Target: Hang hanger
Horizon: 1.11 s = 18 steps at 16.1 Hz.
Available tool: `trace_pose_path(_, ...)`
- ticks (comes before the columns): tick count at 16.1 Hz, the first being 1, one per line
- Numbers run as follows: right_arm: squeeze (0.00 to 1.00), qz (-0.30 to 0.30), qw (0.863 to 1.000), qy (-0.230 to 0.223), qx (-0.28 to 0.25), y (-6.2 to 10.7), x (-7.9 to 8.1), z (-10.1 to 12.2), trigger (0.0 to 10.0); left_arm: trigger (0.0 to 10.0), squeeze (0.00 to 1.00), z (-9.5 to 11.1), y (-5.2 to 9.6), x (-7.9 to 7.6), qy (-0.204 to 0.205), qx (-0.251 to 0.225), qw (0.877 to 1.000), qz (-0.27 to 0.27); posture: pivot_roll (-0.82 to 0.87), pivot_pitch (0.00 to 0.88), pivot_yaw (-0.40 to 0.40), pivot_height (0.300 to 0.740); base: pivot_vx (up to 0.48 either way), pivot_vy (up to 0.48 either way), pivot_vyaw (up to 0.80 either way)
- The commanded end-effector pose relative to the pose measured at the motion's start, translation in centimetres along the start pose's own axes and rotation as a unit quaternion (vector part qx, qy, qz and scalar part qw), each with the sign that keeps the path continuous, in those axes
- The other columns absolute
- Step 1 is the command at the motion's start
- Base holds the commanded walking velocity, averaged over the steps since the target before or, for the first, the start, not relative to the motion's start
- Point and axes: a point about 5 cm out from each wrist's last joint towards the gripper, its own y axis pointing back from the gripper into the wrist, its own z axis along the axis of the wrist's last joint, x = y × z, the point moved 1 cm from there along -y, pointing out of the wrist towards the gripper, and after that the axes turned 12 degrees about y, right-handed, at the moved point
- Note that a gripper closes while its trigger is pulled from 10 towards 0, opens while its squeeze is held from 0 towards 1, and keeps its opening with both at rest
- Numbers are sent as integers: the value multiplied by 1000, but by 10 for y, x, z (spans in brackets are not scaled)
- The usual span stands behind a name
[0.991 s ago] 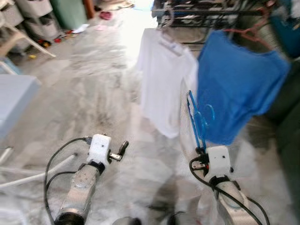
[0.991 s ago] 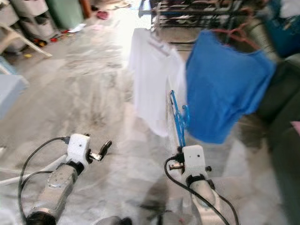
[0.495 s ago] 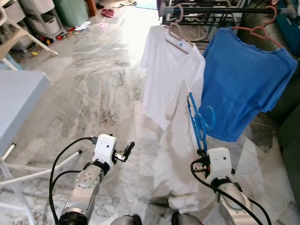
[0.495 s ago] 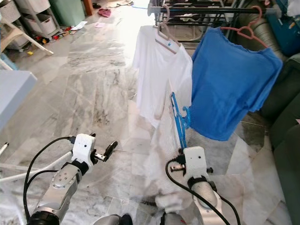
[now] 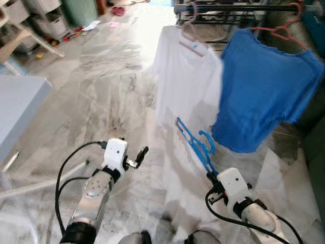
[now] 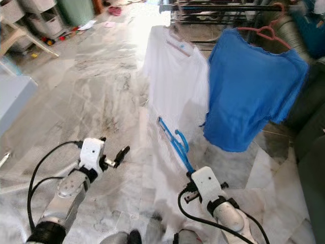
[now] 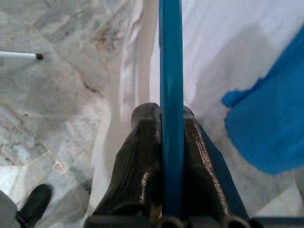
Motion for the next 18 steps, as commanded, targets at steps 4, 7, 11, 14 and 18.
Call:
trace_pose_path(4,0,12,999,4,-36,-3,3,15,10000,10000,0,-8,5,5,4,13,1000,11,-137,188,73,740,0,-208,778)
trace_pose_path(7,0,20,999,13,-39,-3,4,15,10000,10000,0,-11,7,4,3,16,1000,12,-136,189,64,740,0,-269,781)
trace_pose_path(11,0,29,999,19,-42,-5,6,16,10000,10000,0,-14,7,2,5,18,1000,14,-136,189,58,740,0,-265,781)
trace_pose_path(14,0,38,998,26,-47,-5,9,18,10000,10000,0,-17,9,0,6,20,1000,14,-138,190,56,740,0,-268,781)
trace_pose_path(18,0,43,997,30,-51,-6,10,19,10000,10000,0,-18,9,-3,7,23,1000,10,-142,193,56,740,0,-265,781)
